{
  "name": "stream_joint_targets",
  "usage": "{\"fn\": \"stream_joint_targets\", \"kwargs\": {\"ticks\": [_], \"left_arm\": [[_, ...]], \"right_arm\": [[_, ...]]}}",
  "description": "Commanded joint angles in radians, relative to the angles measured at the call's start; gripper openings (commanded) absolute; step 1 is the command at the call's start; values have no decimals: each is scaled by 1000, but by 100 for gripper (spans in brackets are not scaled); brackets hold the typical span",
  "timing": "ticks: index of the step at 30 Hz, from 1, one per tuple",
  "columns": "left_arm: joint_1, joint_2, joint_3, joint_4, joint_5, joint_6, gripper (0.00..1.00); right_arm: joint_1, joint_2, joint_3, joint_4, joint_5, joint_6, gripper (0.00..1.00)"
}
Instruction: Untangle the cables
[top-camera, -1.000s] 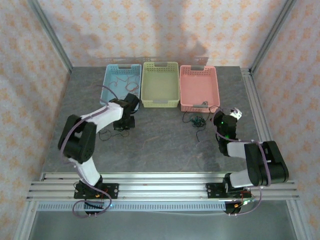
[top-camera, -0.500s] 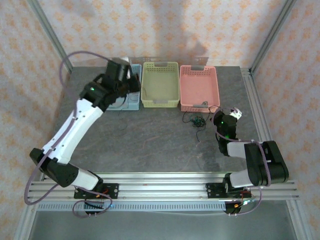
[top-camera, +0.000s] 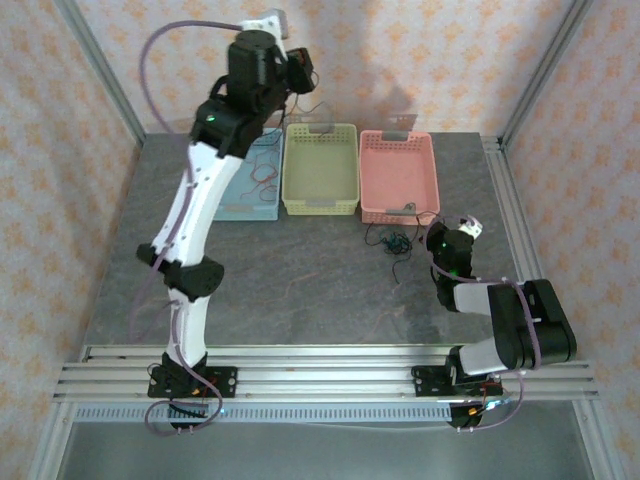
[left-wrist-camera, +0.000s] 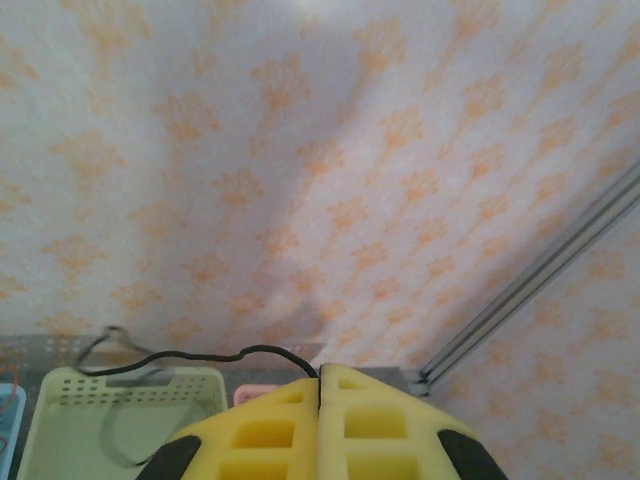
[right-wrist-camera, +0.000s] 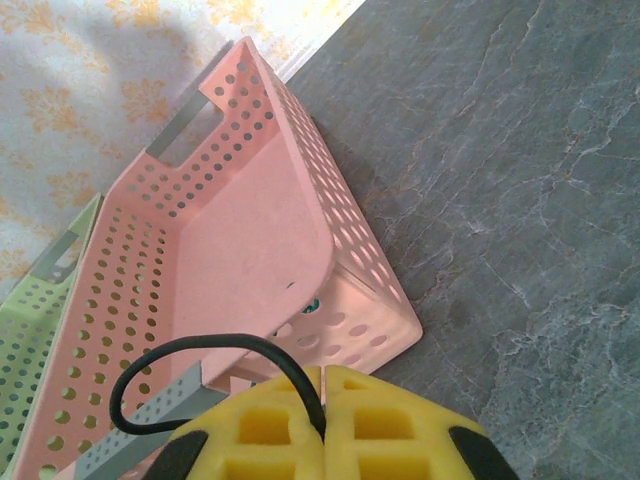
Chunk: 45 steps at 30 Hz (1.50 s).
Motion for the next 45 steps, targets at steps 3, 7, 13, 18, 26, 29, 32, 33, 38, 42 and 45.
{"fn": "stream_joint_targets", "kwargs": {"ticks": [3, 7, 13, 18, 26, 29, 32, 33, 38, 42, 45], "left_arm": [[20, 216, 26, 113, 117, 103, 0], [24, 322, 36, 122, 120, 131, 0], [30, 390, 10, 84, 160, 113, 0], [36, 384, -94, 55, 120, 129, 0], [17, 276, -287, -49, 14, 211, 64], [-10, 17, -682, 199, -46, 189, 95], [-9, -189, -974, 367, -20, 121, 96], [-11, -258, -1048, 397, -10, 109, 96], [-17, -499, -1395, 522, 64, 93, 93], [-10, -659, -1639, 596, 19, 144, 91], [35, -775, -1822, 699, 32, 105, 90]], "right_arm": [[0, 7, 27, 38, -13, 8, 0], [0, 8, 28, 37, -18, 6, 0], [0, 14, 29, 42, -29, 6, 0], [0, 16, 30, 44, -30, 9, 0], [0, 33, 38, 58, -53, 13, 0], [0, 43, 38, 82, -81, 11, 0], [12, 44, 43, 113, -135, -14, 0], [24, 42, 44, 124, -150, -27, 0], [105, 27, 57, 154, -198, -120, 0], [263, -3, 108, 82, -179, -289, 0], [393, -32, 185, -41, -175, -410, 0]]}}
